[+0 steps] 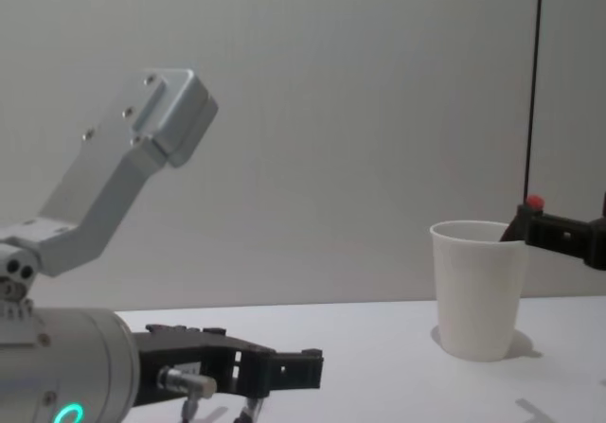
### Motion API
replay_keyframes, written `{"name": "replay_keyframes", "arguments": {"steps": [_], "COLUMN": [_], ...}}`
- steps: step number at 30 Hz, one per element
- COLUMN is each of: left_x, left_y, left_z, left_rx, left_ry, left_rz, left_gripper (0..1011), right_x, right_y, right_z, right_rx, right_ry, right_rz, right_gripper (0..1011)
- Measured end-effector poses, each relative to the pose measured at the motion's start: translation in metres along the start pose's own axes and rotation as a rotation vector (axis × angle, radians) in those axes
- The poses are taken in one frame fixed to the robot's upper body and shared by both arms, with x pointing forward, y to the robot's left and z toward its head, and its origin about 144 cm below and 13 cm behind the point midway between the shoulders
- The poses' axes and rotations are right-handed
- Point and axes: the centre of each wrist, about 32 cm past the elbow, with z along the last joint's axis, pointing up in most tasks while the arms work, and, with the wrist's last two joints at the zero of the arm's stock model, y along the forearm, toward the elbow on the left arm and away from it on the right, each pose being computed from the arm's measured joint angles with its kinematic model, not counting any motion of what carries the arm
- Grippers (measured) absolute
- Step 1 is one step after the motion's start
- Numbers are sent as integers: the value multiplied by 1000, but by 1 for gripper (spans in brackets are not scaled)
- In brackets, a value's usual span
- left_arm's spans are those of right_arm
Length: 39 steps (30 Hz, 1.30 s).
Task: Place the pen into the pen holder.
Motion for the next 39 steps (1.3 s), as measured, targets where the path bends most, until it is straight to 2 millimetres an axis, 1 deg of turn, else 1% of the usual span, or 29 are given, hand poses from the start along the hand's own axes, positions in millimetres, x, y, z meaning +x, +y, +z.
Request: {"name": "replay_keyframes", "arguments": {"steps": [16, 39], "left_x": [-8, -23], "left_y": [-9, -18], "left_z": [-2, 3], "left_rx": [51, 95], "left_ry": [37, 3], "left_rz": [91, 155], "left_gripper": [1001, 1001], "right_x": [0, 0], "right_y": [0, 0], "right_z": [0, 0], "right_rx": [0, 0], "right_ry": [0, 0], "right_rz": [0, 0], "right_gripper": [1001, 1001]}}
